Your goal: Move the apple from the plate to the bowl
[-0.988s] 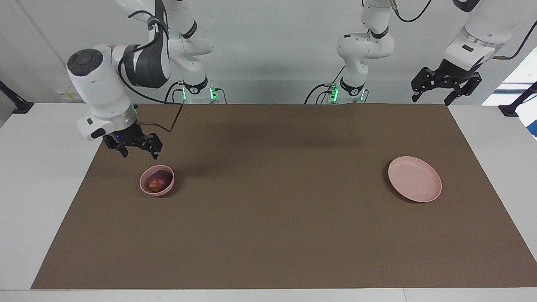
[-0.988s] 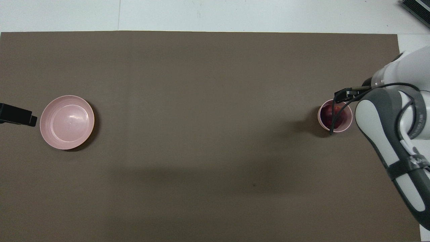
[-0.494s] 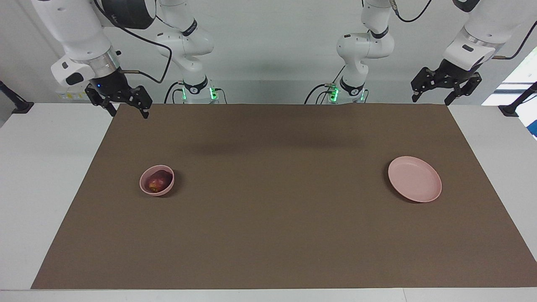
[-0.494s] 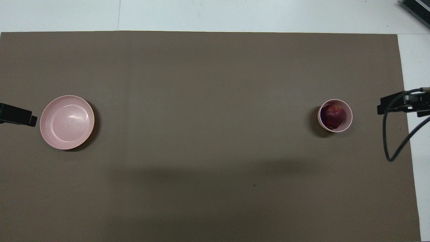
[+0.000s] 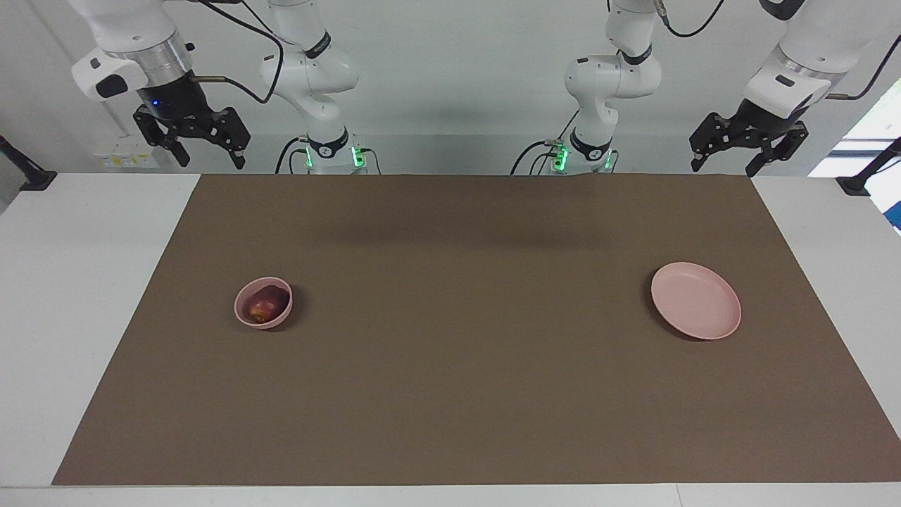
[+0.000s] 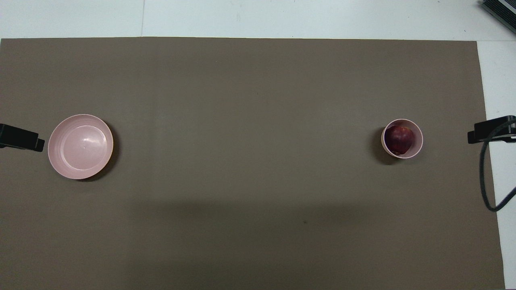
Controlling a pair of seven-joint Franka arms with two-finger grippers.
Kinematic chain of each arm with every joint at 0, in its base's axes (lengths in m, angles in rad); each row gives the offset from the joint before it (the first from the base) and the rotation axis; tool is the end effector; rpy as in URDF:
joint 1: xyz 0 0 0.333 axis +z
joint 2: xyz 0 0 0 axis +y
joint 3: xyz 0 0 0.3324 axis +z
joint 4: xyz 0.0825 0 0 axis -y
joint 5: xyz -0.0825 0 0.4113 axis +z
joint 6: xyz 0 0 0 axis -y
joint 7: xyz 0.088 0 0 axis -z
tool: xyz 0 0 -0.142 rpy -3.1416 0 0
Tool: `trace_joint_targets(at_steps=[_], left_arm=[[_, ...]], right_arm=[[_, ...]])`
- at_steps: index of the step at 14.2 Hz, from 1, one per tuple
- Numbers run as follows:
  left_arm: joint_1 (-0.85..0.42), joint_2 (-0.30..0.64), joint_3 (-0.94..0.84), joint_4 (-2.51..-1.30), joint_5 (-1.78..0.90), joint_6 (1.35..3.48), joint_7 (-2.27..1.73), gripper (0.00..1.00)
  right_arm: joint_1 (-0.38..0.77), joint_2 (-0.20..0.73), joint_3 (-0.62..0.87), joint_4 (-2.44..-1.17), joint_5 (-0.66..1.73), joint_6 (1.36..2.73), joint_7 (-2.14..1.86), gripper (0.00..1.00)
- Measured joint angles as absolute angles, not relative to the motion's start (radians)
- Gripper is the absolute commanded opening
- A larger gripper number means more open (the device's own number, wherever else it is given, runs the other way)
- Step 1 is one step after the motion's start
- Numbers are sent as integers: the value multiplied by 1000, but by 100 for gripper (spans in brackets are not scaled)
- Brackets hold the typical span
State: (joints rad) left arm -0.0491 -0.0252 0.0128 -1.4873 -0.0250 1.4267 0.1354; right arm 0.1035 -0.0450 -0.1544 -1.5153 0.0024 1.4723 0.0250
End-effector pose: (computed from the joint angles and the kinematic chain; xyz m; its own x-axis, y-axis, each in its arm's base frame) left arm 0.5564 -0.0239 0.6490 0.9842 -0.1743 -0.0316 -0.1734 -0.9844 0.0297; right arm 0.5561 -0.0301 0.6500 0.9971 -0.0754 0.0012 -0.0754 -0.9971 -0.0093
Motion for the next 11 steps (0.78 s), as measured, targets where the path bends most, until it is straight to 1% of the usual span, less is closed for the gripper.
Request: trace_joint_targets(at_steps=[3, 8, 11], left_arm=[[-49, -25, 13, -1487, -25, 1427, 135, 100], [-49, -25, 12, -1487, -25, 1427, 135, 100], [-54, -25, 0, -1487, -25, 1429, 135, 100]], right_arm=[[101, -50, -156, -1530, 2, 1462, 13, 100], [98, -92, -165, -1586, 2, 1460, -4, 100], [100, -93, -159, -1570, -10, 1467, -8, 100]])
